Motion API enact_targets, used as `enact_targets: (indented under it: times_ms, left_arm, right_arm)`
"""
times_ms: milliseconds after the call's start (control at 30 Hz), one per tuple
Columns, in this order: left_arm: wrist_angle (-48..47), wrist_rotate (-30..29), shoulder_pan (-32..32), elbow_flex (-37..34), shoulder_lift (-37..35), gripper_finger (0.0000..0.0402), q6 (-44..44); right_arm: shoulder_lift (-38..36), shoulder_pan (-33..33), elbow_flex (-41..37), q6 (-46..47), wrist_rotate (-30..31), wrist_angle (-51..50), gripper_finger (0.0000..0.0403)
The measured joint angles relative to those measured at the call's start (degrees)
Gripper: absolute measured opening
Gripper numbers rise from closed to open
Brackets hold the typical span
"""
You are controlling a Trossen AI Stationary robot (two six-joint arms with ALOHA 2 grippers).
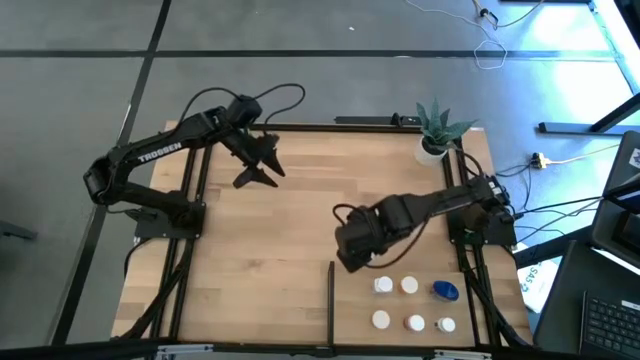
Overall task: Pick and place medicine bottles onto shelf by color
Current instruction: Put the white pill bottle onto the shelf
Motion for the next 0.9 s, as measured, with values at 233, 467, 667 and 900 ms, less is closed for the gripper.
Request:
enact_targets:
  times_ms: [233, 467, 667, 900]
  left_arm:
    - [0.00, -0.01, -2.91, 0.00, 0.00, 0.0190, 1.24]
    - [0.00, -0.02, -4.22, -0.02, 0.00, 0.0190, 2.33]
    - [0.00, -0.04, -4.41, -0.02, 0.00, 0.0190, 2.31]
    - [-0.02, -0.04, -4.39, -0.02, 0.00, 0.0190, 2.34]
  right_arm:
    - [0.09, 4.42, 0.00, 8.45, -0.03, 8.00, 0.0187]
    - [2.41, 8.44, -0.02, 11.78, -1.69, 10.53, 0.0187]
    - [4.51, 10.15, -0.02, 11.80, -1.93, 15.20, 0.0187]
    - [6.87, 12.06, -0.07, 11.82, -2.61, 16.25, 0.0187]
